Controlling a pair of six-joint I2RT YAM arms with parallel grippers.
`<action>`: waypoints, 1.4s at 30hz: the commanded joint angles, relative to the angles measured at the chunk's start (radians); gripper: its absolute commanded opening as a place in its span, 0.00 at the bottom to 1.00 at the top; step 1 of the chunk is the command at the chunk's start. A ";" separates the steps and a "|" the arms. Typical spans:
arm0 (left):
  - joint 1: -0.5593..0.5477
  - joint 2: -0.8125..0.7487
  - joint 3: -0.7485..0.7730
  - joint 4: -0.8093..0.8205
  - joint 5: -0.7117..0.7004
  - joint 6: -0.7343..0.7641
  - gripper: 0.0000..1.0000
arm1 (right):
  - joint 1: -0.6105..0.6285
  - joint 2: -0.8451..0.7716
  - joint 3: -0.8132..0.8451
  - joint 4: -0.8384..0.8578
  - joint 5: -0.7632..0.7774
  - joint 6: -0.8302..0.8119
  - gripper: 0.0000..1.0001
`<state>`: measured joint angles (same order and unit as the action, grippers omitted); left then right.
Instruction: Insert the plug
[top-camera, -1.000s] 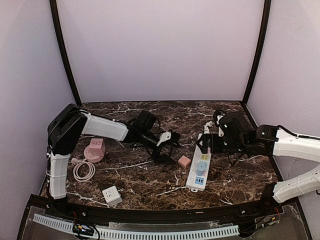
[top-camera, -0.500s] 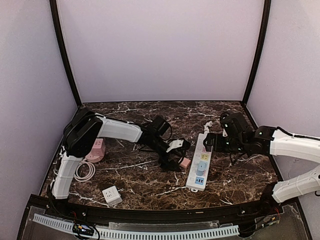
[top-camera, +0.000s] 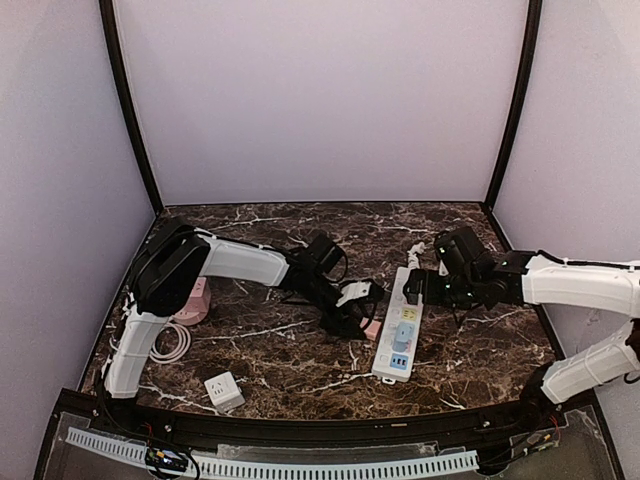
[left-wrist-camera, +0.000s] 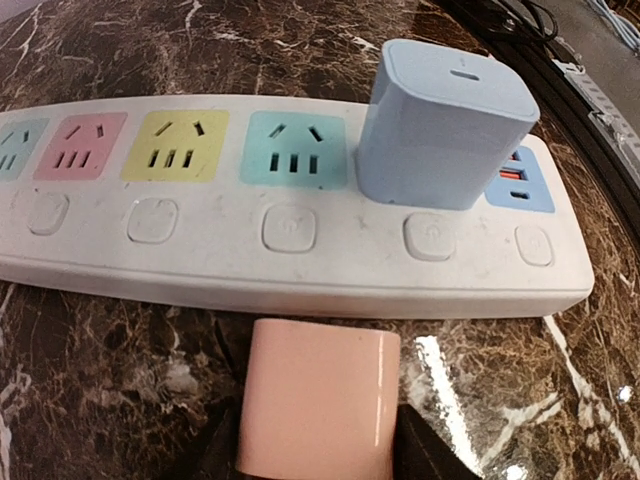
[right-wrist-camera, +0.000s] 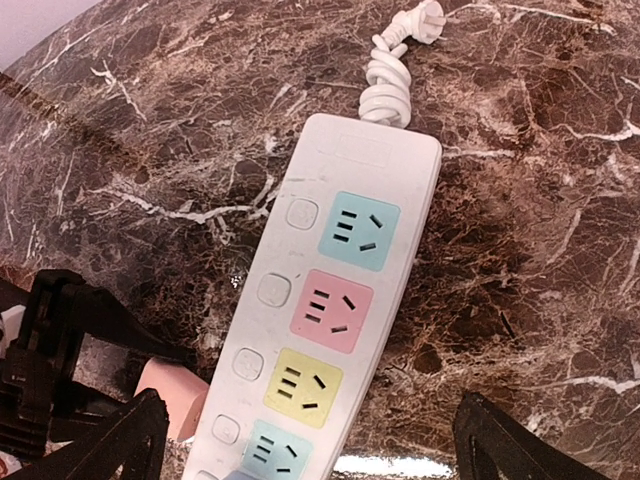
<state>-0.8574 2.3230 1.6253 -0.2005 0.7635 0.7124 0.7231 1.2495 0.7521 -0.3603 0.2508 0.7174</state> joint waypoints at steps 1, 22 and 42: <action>-0.009 0.004 -0.002 -0.027 0.000 -0.003 0.47 | -0.024 0.049 0.010 0.043 -0.063 -0.001 0.99; 0.035 -0.413 -0.526 0.363 -0.128 -0.158 0.22 | -0.031 0.486 0.318 -0.183 -0.065 0.031 0.99; 0.065 -0.571 -0.660 0.413 -0.130 -0.150 0.22 | 0.154 0.765 0.644 -0.242 -0.144 -0.299 0.60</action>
<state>-0.8005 1.8194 0.9939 0.2085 0.6224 0.5636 0.7937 1.9480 1.3228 -0.6182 0.1783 0.5964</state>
